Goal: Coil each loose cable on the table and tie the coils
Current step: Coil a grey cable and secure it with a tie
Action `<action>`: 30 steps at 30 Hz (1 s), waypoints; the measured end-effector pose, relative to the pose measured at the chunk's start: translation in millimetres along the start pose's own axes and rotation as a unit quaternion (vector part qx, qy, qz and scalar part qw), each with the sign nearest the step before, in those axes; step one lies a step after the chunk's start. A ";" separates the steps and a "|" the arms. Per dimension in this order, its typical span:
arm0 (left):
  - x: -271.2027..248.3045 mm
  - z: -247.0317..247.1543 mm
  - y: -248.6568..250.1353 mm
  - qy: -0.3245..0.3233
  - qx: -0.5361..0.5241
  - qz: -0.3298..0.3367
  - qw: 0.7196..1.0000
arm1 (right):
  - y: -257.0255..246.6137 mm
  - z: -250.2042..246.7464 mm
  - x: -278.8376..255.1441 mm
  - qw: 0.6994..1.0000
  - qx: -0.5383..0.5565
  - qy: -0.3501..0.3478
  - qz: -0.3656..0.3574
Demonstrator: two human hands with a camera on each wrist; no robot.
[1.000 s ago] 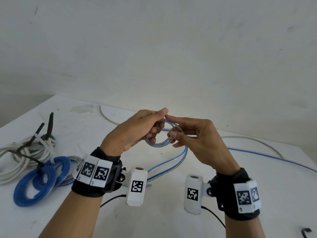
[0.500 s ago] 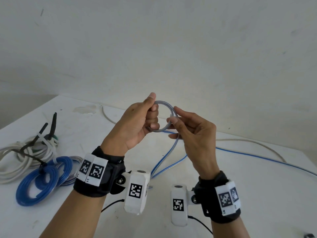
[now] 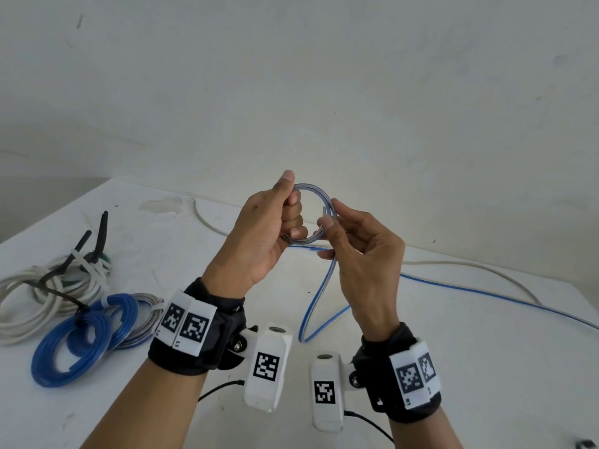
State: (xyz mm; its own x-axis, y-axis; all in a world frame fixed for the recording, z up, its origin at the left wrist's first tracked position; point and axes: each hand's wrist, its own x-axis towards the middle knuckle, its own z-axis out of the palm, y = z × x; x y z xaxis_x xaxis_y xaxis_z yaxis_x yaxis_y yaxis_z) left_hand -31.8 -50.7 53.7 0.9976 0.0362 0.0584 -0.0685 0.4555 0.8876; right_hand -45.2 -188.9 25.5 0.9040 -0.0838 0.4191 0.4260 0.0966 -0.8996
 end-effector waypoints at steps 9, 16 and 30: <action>-0.3 5.6 -2.7 0.026 -0.022 0.011 0.999 | -3.1 1.1 -1.6 0.999 0.045 -0.006 0.017; 2.3 -1.8 -3.0 -0.037 0.056 0.016 0.998 | -4.0 -14.5 9.5 1.000 0.005 -0.007 -0.009; -4.9 -20.8 -2.0 -0.144 0.355 0.058 0.922 | -11.7 -48.4 18.9 0.958 -0.223 -0.182 0.002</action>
State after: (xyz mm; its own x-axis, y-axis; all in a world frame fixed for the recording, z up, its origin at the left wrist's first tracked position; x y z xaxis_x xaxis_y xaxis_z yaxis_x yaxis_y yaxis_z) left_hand -36.6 -33.3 42.2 0.9508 -0.2369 0.1994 -0.2557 -0.2376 0.9371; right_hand -34.8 -239.6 38.1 0.8922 0.2747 0.3584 0.4392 -0.3432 -0.8303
